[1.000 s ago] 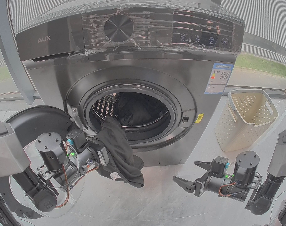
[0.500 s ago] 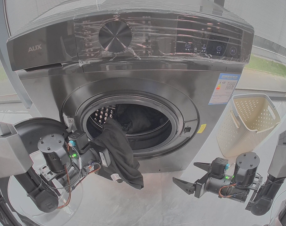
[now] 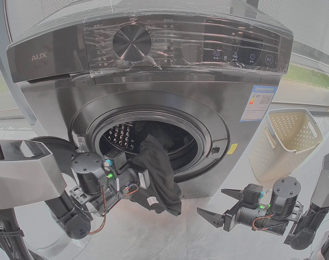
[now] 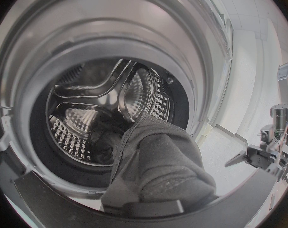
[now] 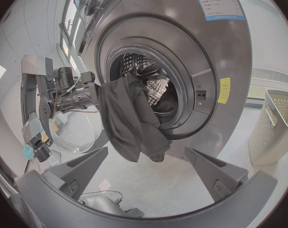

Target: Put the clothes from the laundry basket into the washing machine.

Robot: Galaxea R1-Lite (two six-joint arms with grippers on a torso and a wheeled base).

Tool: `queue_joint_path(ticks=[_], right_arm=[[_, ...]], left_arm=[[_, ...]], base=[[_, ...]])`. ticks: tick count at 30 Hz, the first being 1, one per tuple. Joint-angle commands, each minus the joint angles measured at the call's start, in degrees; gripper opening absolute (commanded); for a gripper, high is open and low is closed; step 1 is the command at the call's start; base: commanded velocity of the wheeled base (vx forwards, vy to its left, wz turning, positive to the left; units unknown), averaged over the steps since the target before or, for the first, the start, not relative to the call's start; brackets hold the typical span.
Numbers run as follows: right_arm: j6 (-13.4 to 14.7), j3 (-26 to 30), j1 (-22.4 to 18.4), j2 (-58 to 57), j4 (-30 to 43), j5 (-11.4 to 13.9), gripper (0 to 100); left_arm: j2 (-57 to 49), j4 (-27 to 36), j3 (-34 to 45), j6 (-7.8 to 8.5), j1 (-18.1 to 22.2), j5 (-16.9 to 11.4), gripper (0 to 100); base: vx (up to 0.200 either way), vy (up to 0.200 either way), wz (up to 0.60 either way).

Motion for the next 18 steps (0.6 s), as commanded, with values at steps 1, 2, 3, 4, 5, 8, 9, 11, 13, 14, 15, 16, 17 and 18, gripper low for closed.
queue_joint_path(ticks=[1,2,3,4,5,8,9,11,13,14,15,16,17,18], right_arm=[[-0.01,0.37,0.89,-0.26,-0.01,0.00,100],[-0.01,0.37,0.89,-0.26,-0.01,0.00,100],[-0.01,0.29,0.89,-0.26,-0.01,0.09,100],[-0.01,0.29,0.89,-0.26,-0.01,0.09,100],[-0.01,0.29,0.89,-0.26,-0.01,0.09,100],[-0.01,0.46,0.89,-0.17,-0.01,0.09,100],[-0.01,0.46,0.89,-0.08,-0.01,0.09,100],[-0.01,0.46,0.89,0.00,-0.01,0.09,100],[-0.01,0.46,0.89,0.00,-0.01,0.09,100],[-0.01,0.46,0.89,0.09,-0.01,0.09,100],[-0.01,0.55,0.89,0.27,-0.01,0.09,100],[-0.01,0.64,0.89,0.35,-0.01,0.09,100],[-0.01,0.64,0.89,0.35,-0.01,0.09,100],[-0.01,0.90,0.89,0.53,-0.01,0.09,100]], left_arm=[[10.36,-0.34,-12.39,-2.23,1.76,-1.41,0],[10.36,-0.34,-12.39,-2.23,1.76,-1.41,0],[12.82,-0.34,-16.08,-2.67,3.08,-0.97,0],[13.44,-0.08,-17.13,-2.59,3.25,-0.88,0],[13.53,-0.08,-17.22,-2.59,3.25,-0.88,0],[15.81,1.77,-20.30,-2.59,3.43,-0.88,0],[16.52,2.21,-20.91,-2.59,3.43,-0.88,0],[18.19,3.17,-23.29,-2.67,3.43,-0.71,0],[19.68,4.05,-26.27,-2.67,3.52,-0.18,0],[20.56,4.93,-28.21,-2.67,3.52,0.26,0],[21.17,6.07,-30.14,-2.67,3.69,0.70,0],[21.79,7.39,-31.99,-2.59,3.69,1.05,0],[21.96,7.57,-32.25,-2.59,3.69,1.05,0],[23.11,9.94,-35.94,-2.67,3.69,1.49,0]], base=[[0.000,0.000,0.00],[0.000,0.000,0.00],[0.000,0.000,0.00],[0.000,0.000,0.00],[0.000,0.000,0.00],[0.000,0.000,0.00],[0.000,0.000,0.00],[0.000,0.000,0.00],[0.000,0.000,0.00],[0.000,0.000,0.00],[0.000,0.000,0.00],[0.000,0.000,0.00],[0.000,0.000,0.00],[0.000,0.000,0.00]])
